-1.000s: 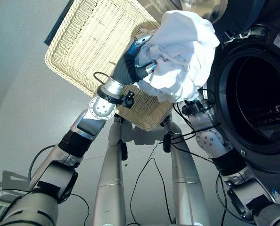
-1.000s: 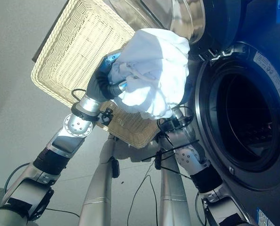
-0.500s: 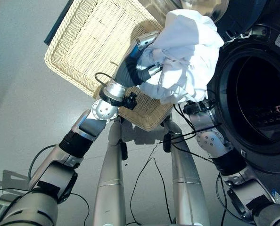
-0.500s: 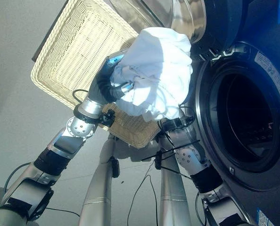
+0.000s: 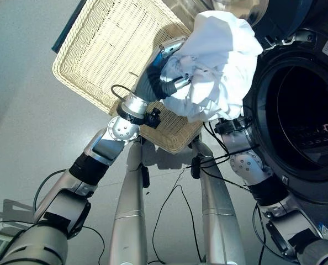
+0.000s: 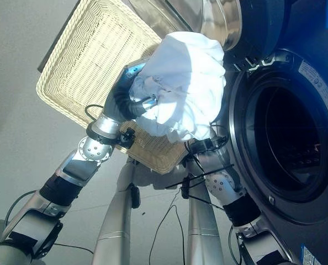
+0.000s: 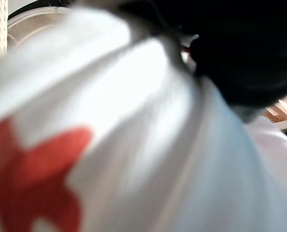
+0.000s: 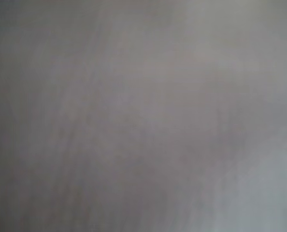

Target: Put the clothes into the washing machine.

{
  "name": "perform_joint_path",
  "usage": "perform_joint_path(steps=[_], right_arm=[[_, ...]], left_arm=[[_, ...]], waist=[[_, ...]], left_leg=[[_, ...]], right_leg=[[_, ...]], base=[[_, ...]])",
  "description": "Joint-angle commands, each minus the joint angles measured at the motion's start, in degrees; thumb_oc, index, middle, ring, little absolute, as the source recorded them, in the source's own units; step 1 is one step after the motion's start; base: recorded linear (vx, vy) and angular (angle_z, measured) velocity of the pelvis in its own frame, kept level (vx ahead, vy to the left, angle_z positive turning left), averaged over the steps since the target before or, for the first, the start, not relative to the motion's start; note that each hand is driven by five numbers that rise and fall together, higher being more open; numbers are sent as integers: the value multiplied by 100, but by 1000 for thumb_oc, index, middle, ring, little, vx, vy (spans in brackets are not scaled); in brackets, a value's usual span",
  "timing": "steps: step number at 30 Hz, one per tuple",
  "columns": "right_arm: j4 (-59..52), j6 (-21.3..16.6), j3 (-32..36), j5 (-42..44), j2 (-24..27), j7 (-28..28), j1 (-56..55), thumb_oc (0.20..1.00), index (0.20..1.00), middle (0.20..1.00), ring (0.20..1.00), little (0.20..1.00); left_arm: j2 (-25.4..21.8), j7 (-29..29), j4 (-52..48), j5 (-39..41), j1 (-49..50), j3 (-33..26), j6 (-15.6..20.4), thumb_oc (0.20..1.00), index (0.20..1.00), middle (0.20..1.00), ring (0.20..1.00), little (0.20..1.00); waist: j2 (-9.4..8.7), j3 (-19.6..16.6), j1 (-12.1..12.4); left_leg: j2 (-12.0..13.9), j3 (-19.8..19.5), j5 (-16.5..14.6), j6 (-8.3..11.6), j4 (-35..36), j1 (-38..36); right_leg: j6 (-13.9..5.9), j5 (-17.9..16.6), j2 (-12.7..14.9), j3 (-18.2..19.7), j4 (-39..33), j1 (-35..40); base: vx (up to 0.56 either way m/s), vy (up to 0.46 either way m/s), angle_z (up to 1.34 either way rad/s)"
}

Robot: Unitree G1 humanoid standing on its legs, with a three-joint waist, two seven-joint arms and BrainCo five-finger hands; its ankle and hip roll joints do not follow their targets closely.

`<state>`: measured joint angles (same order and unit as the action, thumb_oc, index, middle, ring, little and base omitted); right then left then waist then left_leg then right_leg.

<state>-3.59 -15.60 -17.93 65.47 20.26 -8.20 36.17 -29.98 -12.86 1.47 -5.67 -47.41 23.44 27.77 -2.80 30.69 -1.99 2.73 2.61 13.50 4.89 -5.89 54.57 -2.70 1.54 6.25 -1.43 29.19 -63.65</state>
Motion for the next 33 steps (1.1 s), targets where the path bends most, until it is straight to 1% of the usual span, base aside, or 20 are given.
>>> perform_joint_path(steps=[1, 2, 3, 4, 7, 10, 14, 15, 17, 21, 25, 26, 28, 31, 33], right_arm=[[-1017, -594, 41, -68, -93, -692, 179, 200, 200, 200, 200, 200], [-1016, -672, 67, -68, -90, -676, 205, 200, 200, 200, 200, 200], [-1014, -673, 67, -67, -90, -677, 205, 200, 200, 200, 200, 200], [-1011, -730, 127, -16, -72, -715, 205, 200, 200, 200, 200, 200], [-1035, -781, 184, 27, -59, -751, 194, 200, 200, 200, 200, 200], [-1049, -789, 245, 56, -56, -795, 169, 200, 200, 200, 200, 200], [-1085, -749, 302, 5, -135, -785, 161, 200, 200, 200, 200, 200], [-1091, -749, 303, 0, -140, -781, 160, 200, 200, 200, 200, 200], [-1090, -786, 306, 6, -162, -801, 153, 200, 200, 200, 200, 200], [-1117, -793, 317, 59, -215, -863, 145, 200, 200, 200, 200, 200], [-1130, -759, 356, 116, -283, -927, 139, 200, 200, 200, 200, 200], [-1123, -764, 368, 141, -316, -979, 139, 200, 200, 200, 200, 200], [-1111, -726, 384, 243, -356, -1051, 152, 200, 200, 200, 200, 200], [-1063, -616, 406, 601, -447, -1375, 139, 200, 200, 200, 200, 200], [-1048, -534, 422, 780, -490, -1516, 146, 200, 200, 200, 200, 200]], left_arm=[[-20, -231, -95, -339, -7, -75, -607, 1000, 1000, 1000, 1000, 1000], [-28, -370, -44, -412, 20, -63, -781, 1000, 1000, 1000, 1000, 1000], [-27, -373, -45, -416, 19, -61, -784, 1000, 1000, 1000, 1000, 1000], [-68, -460, 5, -430, 59, -89, -922, 1000, 1000, 1000, 1000, 1000], [-83, -632, 41, -445, 145, -132, -1052, 1000, 1000, 1000, 1000, 1000], [-85, -1145, 106, -440, 267, -215, -1279, 1000, 1000, 1000, 1000, 1000], [5, -1587, 158, -573, 365, -359, -1399, 1000, 1000, 1000, 1000, 1000], [15, -1624, 152, -585, 375, -369, -1423, 1000, 1000, 1000, 1000, 1000], [38, -1767, 190, -588, 404, -399, -1429, 1000, 1000, 1000, 1000, 1000], [97, -1845, 175, -565, 454, -453, -1467, 1000, 1000, 1000, 1000, 1000], [180, -1871, 175, -393, 504, -507, -1475, 1000, 1000, 1000, 1000, 1000], [222, -1994, 189, -314, 514, -537, -1505, 1000, 1000, 1000, 1000, 1000], [250, -2136, 255, -221, 527, -562, -1449, 1000, 1000, 1000, 1000, 1000], [329, -2530, 385, -155, 550, -660, -1289, 1000, 1000, 1000, 1000, 1000], [365, -2645, 457, -5, 572, -753, -1156, 1000, 1000, 1000, 1000, 1000]], waist=[[268, -90, -154], [275, -90, -150], [275, -90, -150], [281, -90, -144], [288, -90, -135], [297, -90, -124], [297, -90, -97], [298, -90, -94], [298, -90, -84], [304, -90, -73], [301, -90, -67], [300, -90, -66], [303, -90, -64], [294, -90, -59], [290, -90, -54]], left_leg=[[-215, -36, -563, 162, -662, 91], [-219, -40, -561, 164, -669, 104], [-219, -40, -561, 164, -669, 104], [-221, -39, -560, 160, -665, 104], [-220, -36, -562, 162, -665, 120], [-206, -28, -555, 165, -673, 134], [-200, -37, -550, 169, -658, 129], [-201, -38, -550, 169, -658, 128], [-205, -50, -547, 171, -653, 123], [-200, -49, -538, 176, -637, 122], [-197, -39, -534, 175, -635, 118], [-194, -36, -530, 178, -622, 119], [-199, -37, -528, 177, -625, 117], [-205, -43, -538, 179, -654, 125], [-204, -50, -542, 183, -658, 122]], right_leg=[[-619, -1294, -165, -433, -1690, 585], [-621, -1294, -164, -433, -1685, 575], [-621, -1294, -164, -433, -1685, 575], [-624, -1300, -161, -441, -1689, 574], [-629, -1303, -150, -451, -1705, 567], [-635, -1308, -139, -461, -1696, 554], [-643, -1303, -122, -484, -1695, 561], [-643, -1302, -122, -486, -1695, 563], [-646, -1307, -110, -501, -1705, 575], [-648, -1313, -104, -512, -1702, 570], [-650, -1309, -104, -520, -1696, 577], [-652, -1310, -107, -523, -1695, 575], [-650, -1310, -111, -520, -1685, 570], [-649, -1300, -106, -522, -1663, 566], [-650, -1299, -99, -526, -1658, 568]], base=[[0, 0, 0], [0, 0, 0], [0, 0, 0], [0, 0, 0], [0, 0, 0], [0, 0, 0], [0, 0, 0], [0, 0, 0], [1, -10, 2], [2, -8, 4], [0, 0, 0], [0, 0, 0], [0, 0, 0], [0, 0, 0], [0, 0, 0]])
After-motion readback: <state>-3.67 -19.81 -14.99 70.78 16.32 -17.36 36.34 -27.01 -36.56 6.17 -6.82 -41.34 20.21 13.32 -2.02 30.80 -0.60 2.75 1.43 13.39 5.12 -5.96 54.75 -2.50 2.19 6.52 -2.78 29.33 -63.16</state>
